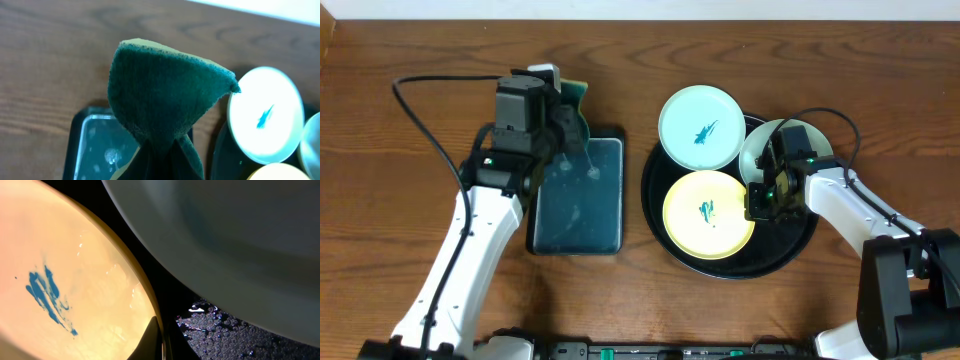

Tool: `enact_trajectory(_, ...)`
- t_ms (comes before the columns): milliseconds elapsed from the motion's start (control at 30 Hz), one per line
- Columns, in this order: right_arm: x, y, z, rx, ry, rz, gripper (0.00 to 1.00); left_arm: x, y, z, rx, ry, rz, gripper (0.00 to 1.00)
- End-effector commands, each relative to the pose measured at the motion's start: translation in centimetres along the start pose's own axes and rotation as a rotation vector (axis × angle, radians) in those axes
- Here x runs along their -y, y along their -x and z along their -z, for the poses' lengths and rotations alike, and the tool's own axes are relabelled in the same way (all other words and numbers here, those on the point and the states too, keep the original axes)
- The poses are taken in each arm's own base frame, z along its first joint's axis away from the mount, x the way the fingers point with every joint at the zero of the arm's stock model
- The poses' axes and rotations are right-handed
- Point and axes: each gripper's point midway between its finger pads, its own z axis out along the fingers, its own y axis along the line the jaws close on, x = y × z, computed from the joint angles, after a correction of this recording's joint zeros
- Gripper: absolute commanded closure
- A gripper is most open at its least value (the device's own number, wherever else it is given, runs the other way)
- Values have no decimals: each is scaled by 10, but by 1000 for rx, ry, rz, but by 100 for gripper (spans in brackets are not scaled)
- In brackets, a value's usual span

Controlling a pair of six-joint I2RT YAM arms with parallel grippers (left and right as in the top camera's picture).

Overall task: Clean dirty plates on tray and stack at the side
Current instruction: 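Lift the sponge out of the water with the left gripper, then scrub the yellow plate with the sponge held in the left gripper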

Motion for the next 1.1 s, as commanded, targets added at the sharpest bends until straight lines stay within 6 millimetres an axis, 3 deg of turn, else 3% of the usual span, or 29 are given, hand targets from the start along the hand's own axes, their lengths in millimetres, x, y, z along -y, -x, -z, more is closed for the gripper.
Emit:
enact_trajectory(0, -3, 5, 2, 14, 2, -10, 99, -7, -18, -19, -87, 29, 37, 93)
enact_trajectory(67, -3, 5, 2, 14, 2, -11, 99, -16, -48, -38, -206, 70, 100, 93)
enact_trajectory(200, -3, 5, 2, 13, 2, -11, 99, -19, -90, -56, -366, 101, 161, 93)
enact_trajectory(467, -3, 5, 2, 13, 2, -11, 99, 12, -137, -72, -536, 39, 139, 93)
enact_trajectory(767, -3, 4, 2, 11, 1, -11, 99, 36, -151, -72, -561, 8, 76, 92)
enact_trajectory(1067, -3, 4, 2, 10, 1, -11, 99, 55, -134, -82, -474, -56, 53, 92)
